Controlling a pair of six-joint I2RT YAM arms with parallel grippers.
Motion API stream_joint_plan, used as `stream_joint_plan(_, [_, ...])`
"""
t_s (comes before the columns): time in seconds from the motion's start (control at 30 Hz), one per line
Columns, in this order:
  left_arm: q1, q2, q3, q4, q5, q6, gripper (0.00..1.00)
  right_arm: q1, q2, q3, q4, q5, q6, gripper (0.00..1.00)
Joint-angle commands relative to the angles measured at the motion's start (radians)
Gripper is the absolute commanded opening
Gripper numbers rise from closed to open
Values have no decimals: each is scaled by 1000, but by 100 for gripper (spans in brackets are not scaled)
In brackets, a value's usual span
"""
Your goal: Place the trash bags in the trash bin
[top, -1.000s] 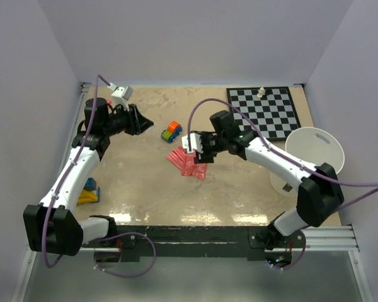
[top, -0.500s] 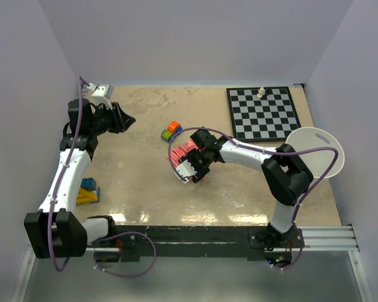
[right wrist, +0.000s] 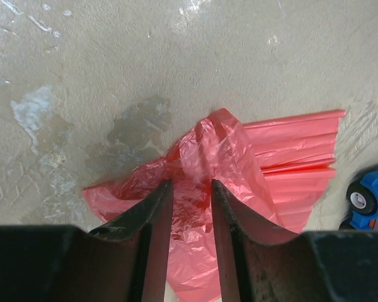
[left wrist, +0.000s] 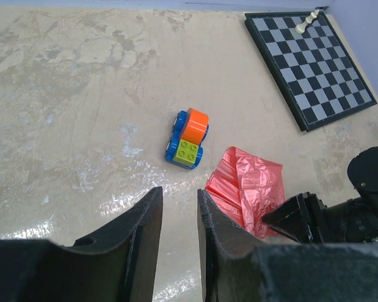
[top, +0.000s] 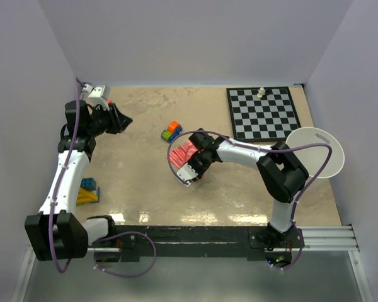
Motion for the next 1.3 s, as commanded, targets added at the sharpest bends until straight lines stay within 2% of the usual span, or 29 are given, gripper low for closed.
stream_joint_plan(0.0, [12,0,0,38,19,-16,33,9,8,43,-15,-29,-5,34])
stream_joint_plan(0.3, [15,1,-12,40,31,-11,33,21,57,62,-17,-37,67,33])
stream_joint_plan(0.37, [15,3,-19,45,36,-14,33,21,72,67,-26,-35,72,27])
stream_joint_plan(0.53, [15,3,-29,57,51,-14,33,21,77,81,-34,-60,113,1])
stream_joint_plan(0.67, [15,6,-49,78,88,-22,33,9,-3,99,-34,-112,185,0])
stream_joint_plan(0.73, [15,6,-78,101,140,-36,32,-13,-61,153,-32,-159,291,0])
stream_joint_plan(0.83, [12,3,-137,191,307,-74,33,-48,-130,233,5,-213,477,0])
stream_joint_plan(0.9, [9,0,-175,319,426,-137,32,-66,-173,256,92,-213,660,0])
stream_joint_plan(0.97, [-11,-3,-189,405,488,-177,33,-88,-211,263,176,-224,797,0])
stream_joint_plan(1.13, [-107,17,-186,618,542,-327,42,-91,-284,244,421,-141,1060,0])
stream_joint_plan(1.27, [-155,64,-151,728,528,-424,53,-88,-282,271,471,-117,1131,0])
